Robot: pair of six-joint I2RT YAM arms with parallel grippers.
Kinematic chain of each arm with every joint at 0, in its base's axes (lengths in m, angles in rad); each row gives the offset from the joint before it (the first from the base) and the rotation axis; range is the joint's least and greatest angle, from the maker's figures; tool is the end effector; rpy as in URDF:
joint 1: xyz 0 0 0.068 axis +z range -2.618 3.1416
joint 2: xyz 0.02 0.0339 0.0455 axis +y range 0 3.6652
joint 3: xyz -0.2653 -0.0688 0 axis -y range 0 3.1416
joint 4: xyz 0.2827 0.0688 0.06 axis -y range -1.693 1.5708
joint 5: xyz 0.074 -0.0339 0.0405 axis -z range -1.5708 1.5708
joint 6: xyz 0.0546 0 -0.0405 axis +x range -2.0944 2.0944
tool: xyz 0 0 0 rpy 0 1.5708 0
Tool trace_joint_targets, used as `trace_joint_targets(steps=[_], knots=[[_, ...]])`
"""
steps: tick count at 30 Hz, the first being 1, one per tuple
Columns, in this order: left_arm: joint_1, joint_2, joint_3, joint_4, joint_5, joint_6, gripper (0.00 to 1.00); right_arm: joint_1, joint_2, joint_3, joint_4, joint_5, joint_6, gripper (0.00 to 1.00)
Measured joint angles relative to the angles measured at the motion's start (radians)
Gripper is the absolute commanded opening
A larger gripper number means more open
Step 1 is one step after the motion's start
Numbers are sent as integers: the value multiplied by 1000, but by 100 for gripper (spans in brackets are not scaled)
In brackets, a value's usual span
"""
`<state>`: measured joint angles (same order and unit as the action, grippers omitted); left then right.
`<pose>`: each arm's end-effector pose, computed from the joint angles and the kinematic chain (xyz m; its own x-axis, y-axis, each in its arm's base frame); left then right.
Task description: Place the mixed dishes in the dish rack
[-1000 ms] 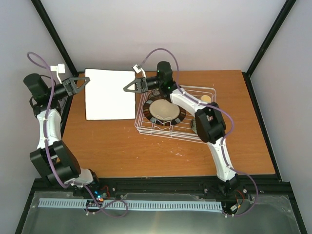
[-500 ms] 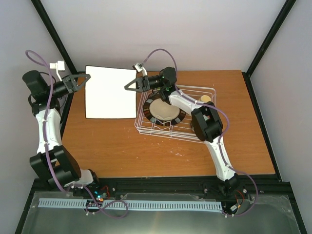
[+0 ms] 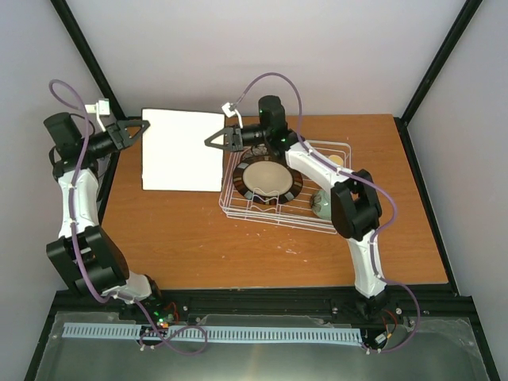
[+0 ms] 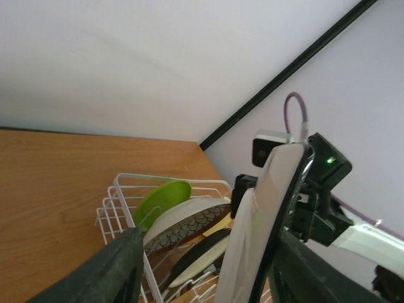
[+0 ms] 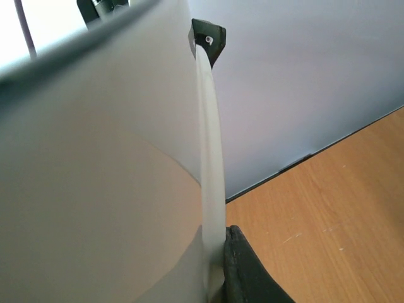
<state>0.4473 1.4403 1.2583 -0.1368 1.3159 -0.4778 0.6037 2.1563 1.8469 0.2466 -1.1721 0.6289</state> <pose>0.3454 0.1071 0.3569 -0.5818 -0.4077 -0.7038 0.5089 0.4925 -0.7060 0.4235 0.3532 0.2997 -0.6168 -0.1480 -0.7731 -0.7601 -0.1428 0.6339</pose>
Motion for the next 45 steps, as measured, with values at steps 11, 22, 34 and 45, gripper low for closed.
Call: trace_joint_targets(steps=[11,22,34,45], knots=[[0,16,69,-117,-147,107,99,-3,-87,11,-210,134,-234,3],[44,15,12,-19,-284,79,100,-60,-229,-27,-342,193,-409,3],[65,0,-104,32,-407,69,100,-156,-502,-227,-491,281,-664,3],[68,0,-152,45,-434,74,100,-237,-674,-403,-604,439,-872,3]])
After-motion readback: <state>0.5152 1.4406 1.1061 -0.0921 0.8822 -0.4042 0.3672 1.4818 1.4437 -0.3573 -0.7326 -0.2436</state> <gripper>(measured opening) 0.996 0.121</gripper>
